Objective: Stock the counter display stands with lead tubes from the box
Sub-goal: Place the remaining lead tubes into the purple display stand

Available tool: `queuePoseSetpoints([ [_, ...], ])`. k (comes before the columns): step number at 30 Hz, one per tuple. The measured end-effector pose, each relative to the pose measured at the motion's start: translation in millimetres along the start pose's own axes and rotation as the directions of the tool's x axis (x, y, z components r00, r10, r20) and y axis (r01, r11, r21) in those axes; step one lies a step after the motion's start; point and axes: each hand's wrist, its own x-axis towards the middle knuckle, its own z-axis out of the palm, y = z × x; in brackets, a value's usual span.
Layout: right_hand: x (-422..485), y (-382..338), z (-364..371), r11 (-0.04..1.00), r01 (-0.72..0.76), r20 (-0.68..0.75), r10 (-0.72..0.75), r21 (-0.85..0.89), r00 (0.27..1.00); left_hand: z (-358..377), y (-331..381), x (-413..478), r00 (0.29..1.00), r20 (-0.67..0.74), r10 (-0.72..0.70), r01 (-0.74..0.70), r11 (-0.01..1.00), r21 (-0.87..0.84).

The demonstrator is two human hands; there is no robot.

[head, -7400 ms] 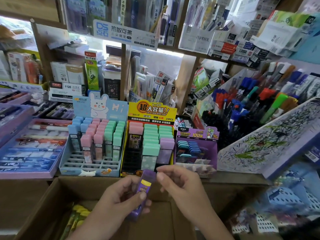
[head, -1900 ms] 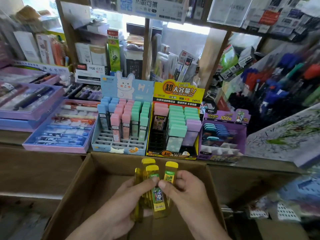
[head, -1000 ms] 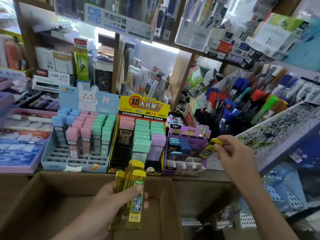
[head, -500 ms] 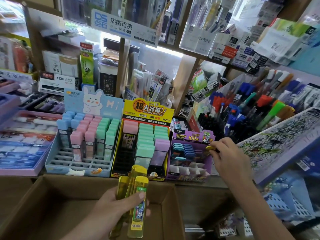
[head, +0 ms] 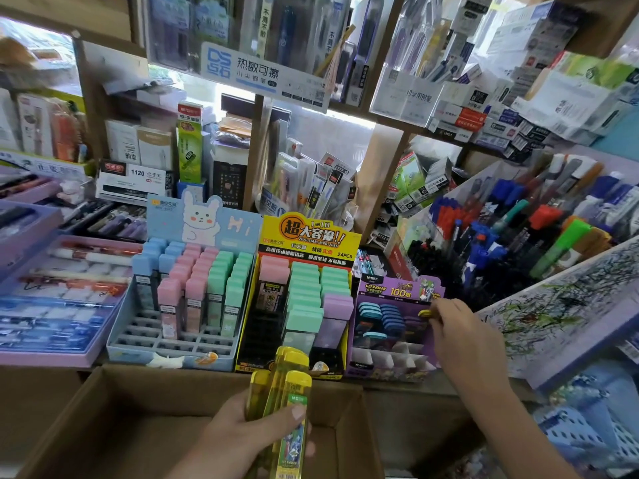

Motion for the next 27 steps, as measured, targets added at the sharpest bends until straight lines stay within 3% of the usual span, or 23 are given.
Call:
queuePoseSetpoints([
  [4,-5.5,-7.1,-15.6,0.978,-0.118,-0.043,0.127,0.172,0.991,-1.2,1.7,-0.3,1.000,0.011,-0.007,0.007,1.000,-0.024],
  [6,-12.2,-23.5,-26.0,0.918,-0.168,-0.037,0.194,0.360,0.980,-1.7,2.3,0.4,1.000,0.015,-0.008,0.009,0.999,-0.038],
  [8,-21.0,-46.8,-36.4,0.763,-0.214,0.045,0.236,0.610,0.971,-1.2,3.0,0.3,1.000,0.021,-0.006,0.007,0.999,-0.048],
  [10,-31.2,-70.2,-42.1,0.574,-0.311,0.256,0.176,0.757,0.950,-0.3,3.1,-0.2,1.000,0.026,0.001,0.000,0.999,-0.042],
  [13,-46.4,-98.4,-40.6,0.435,-0.492,0.557,-0.025,0.754,0.830,0.8,0.1,0.2,0.999,0.035,0.018,-0.016,0.999,-0.041],
  [16,-54.8,-114.8,-34.6,0.259,-0.608,0.651,-0.134,0.750,0.747,1.2,-1.6,1.5,0.997,0.067,0.043,-0.038,0.997,-0.069],
  [22,-59.7,-118.2,-34.0,0.177,-0.639,0.655,-0.054,0.749,0.753,-0.3,-2.5,3.0,0.998,0.011,0.059,-0.059,0.998,0.018],
  [27,-58.4,-94.5,-46.6,0.094,-0.579,0.584,-0.042,0.810,0.811,-2.6,-8.3,6.1,0.998,-0.047,0.044,-0.040,0.997,0.071],
])
